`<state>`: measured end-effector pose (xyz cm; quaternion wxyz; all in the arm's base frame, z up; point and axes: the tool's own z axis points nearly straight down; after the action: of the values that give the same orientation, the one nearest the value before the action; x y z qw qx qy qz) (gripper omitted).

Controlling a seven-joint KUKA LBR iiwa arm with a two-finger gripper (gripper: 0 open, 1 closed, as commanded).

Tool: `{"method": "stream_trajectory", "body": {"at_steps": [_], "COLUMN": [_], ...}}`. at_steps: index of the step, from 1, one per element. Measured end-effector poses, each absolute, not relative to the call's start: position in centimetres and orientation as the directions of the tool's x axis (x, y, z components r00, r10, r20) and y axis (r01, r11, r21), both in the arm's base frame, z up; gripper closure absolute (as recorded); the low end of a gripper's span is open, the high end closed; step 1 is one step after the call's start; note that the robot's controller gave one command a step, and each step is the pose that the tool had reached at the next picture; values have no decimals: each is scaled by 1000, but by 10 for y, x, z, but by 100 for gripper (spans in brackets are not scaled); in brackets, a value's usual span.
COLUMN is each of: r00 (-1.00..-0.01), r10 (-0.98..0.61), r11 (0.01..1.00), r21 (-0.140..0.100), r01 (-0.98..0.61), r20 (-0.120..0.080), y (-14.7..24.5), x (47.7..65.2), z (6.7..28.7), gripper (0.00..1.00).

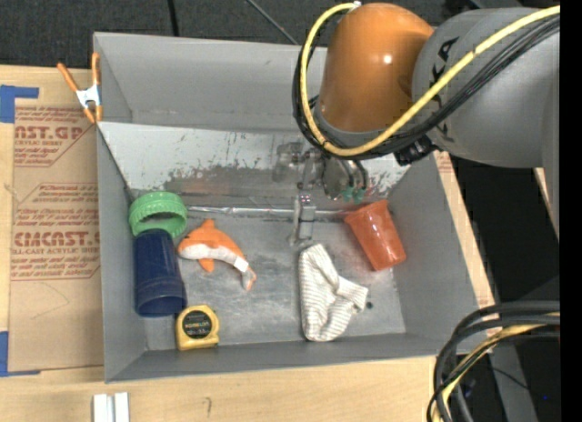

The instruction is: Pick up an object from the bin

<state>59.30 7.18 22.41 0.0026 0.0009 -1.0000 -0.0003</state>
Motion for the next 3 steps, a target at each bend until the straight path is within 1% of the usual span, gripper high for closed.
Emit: {"method": "stream_trajectory", "body": {"at_steps": [1, 2, 3], "r00": [-1000, -1000, -1000], "r10": [-1, 22, 18], "r11": [1000, 1000, 1000], "r21": [2, 1, 6], "r01": [-1, 22, 18], "r20": [-3, -5, -1], "y": [72, 124, 139], "x": [594, 571, 530], "z": [229, 200, 191], "gripper": [0, 0, 0]}}
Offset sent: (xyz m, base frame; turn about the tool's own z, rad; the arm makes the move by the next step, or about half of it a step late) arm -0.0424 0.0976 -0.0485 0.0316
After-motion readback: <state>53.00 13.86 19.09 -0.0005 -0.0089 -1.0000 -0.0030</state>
